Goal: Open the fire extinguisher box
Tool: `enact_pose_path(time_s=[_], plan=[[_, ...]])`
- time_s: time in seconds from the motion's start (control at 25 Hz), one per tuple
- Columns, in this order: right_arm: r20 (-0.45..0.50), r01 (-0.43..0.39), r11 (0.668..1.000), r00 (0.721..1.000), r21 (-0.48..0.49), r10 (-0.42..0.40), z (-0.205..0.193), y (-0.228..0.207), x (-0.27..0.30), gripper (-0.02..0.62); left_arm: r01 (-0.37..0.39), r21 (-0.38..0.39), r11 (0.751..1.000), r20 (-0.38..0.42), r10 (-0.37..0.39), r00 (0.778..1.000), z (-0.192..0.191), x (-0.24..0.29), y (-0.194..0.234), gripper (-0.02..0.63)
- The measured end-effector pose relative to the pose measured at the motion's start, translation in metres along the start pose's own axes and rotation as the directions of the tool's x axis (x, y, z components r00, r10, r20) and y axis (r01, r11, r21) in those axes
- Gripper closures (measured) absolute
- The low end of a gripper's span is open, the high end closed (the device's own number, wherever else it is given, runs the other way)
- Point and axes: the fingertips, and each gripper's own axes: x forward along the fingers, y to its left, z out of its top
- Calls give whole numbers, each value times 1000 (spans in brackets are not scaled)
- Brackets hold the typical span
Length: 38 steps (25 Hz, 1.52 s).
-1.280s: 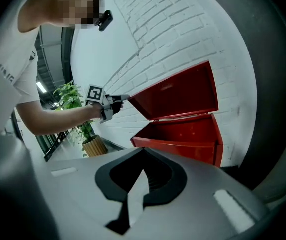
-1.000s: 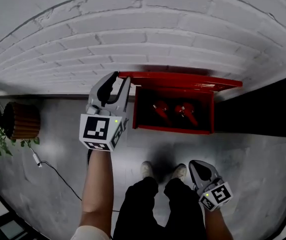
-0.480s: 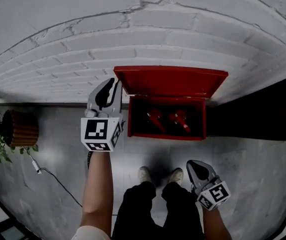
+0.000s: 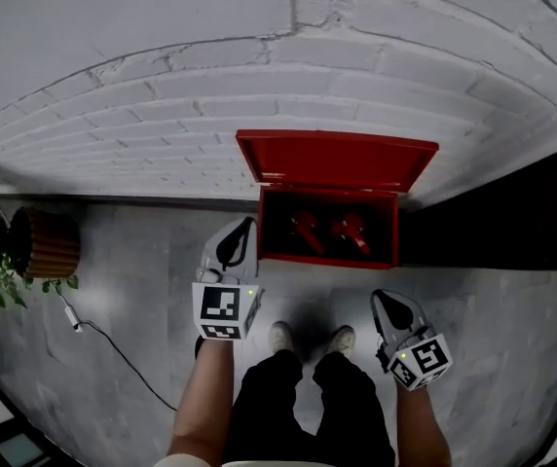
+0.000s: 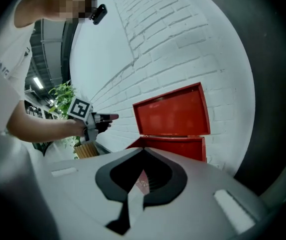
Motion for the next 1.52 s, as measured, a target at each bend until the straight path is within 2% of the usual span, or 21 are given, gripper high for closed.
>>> enact_pose_path(time_s=[0.24, 0.64, 0.84, 1.12, 1.52], plan=[[42, 6, 1000, 999, -26, -5, 44, 8, -10, 591, 24, -42, 999, -53, -27, 998, 2, -43, -26, 601], [104, -1, 998, 995, -62, 7, 121, 48, -53, 591, 18, -64, 998, -77, -23, 997, 68, -122, -57, 601], [148, -4, 993, 989, -119, 22, 179, 66, -82, 591, 25, -47, 999, -42, -27, 999, 118, -150, -63, 601], [192, 5, 985, 981, -172, 29, 233, 80, -119, 591, 48, -52, 998, 37, -46, 998, 184, -172, -75, 601], [240, 7, 972, 970, -234, 51, 272, 84, -138, 591, 87, -71, 994, 95, -80, 992, 222, -181, -105, 601]])
